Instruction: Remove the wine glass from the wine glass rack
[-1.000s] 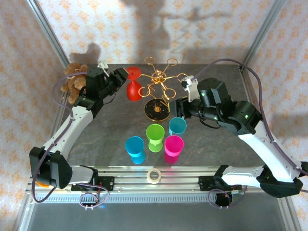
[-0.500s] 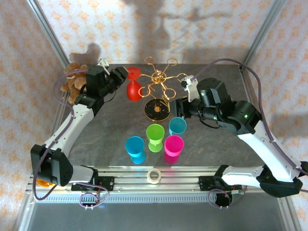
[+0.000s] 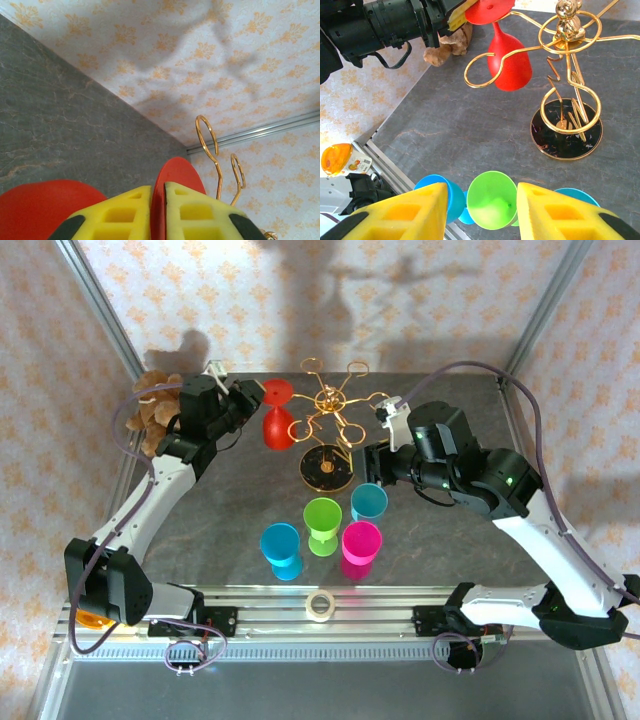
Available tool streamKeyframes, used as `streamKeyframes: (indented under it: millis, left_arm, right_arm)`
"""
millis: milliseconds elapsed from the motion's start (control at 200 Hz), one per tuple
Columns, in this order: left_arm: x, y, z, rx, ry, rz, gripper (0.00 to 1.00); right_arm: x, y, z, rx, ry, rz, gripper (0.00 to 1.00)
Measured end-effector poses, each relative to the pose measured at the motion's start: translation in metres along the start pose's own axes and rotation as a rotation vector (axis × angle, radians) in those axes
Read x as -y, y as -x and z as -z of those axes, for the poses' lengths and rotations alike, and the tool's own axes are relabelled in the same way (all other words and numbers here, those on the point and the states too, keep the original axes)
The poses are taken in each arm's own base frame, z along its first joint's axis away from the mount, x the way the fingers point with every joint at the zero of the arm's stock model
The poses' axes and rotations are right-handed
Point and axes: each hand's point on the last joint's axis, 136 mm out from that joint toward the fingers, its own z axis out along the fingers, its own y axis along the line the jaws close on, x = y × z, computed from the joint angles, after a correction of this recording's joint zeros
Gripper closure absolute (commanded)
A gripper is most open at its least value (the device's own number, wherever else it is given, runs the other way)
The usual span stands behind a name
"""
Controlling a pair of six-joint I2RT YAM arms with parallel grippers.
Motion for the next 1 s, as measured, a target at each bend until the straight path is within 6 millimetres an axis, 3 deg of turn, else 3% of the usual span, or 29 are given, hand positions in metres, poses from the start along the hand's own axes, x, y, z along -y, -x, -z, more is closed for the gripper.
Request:
streamKeyframes:
  millis: [200, 1001]
  left_arm:
    - [0.009, 0.005, 0.001, 0.015, -0.027, -0.006, 1.00]
    - [0.026, 0.014, 0.002, 0.045, -0.102, 0.098, 1.00]
  right_arm:
    - [0.000, 0.000, 0.000, 0.000, 0.000, 0.000, 0.60]
    - [0.000, -0.001, -0.002, -0.006, -0.002, 0.000, 0.60]
